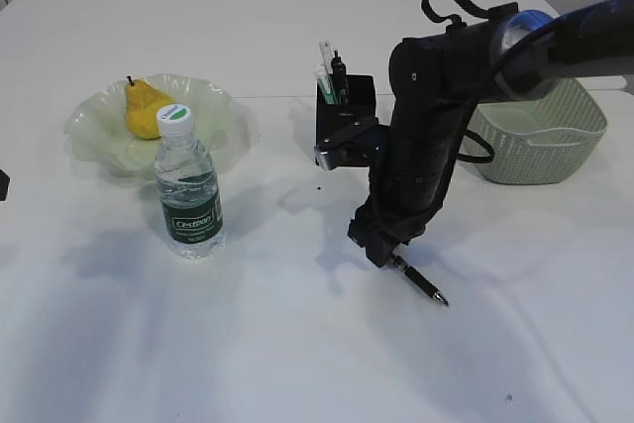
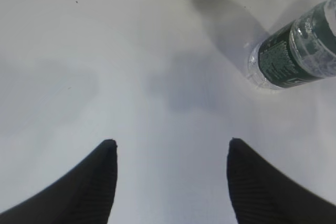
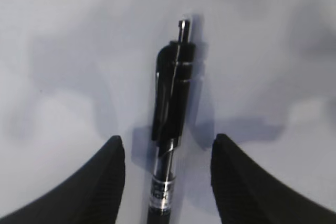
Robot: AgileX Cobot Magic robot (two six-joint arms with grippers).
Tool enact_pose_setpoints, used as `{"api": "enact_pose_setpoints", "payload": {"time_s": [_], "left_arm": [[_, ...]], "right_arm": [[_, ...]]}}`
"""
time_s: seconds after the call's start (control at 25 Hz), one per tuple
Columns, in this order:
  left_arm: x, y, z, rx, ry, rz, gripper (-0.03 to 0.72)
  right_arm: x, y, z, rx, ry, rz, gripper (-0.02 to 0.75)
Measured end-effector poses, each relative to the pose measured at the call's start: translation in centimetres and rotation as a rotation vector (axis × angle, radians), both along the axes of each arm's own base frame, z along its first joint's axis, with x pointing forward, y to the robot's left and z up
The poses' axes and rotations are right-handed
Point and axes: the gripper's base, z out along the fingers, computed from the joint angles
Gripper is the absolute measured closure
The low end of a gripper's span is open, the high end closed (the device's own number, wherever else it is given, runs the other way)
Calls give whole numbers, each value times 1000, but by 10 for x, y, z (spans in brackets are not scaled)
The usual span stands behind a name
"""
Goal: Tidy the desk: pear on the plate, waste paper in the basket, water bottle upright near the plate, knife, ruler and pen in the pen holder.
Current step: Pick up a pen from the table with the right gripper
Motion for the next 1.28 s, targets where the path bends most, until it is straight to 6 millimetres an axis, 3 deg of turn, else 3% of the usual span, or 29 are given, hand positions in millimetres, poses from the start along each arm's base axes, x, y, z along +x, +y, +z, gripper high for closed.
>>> {"api": "enact_pose_setpoints", "payload": {"time_s": [0.72, 0.84, 1.12, 1.28], "left_arm": [[0, 0, 0, 0, -2, 0, 223], [0, 0, 0, 0, -2, 0, 223], [0, 0, 0, 0, -2, 0, 223], [0, 0, 0, 0, -2, 0, 223]], "right_arm": [[2, 0, -9, -5, -2, -7, 344], [3, 0, -9, -11, -4, -8, 388], [2, 0, -10, -12, 2, -12, 603], [2, 0, -10, -11, 4, -16, 621]]}}
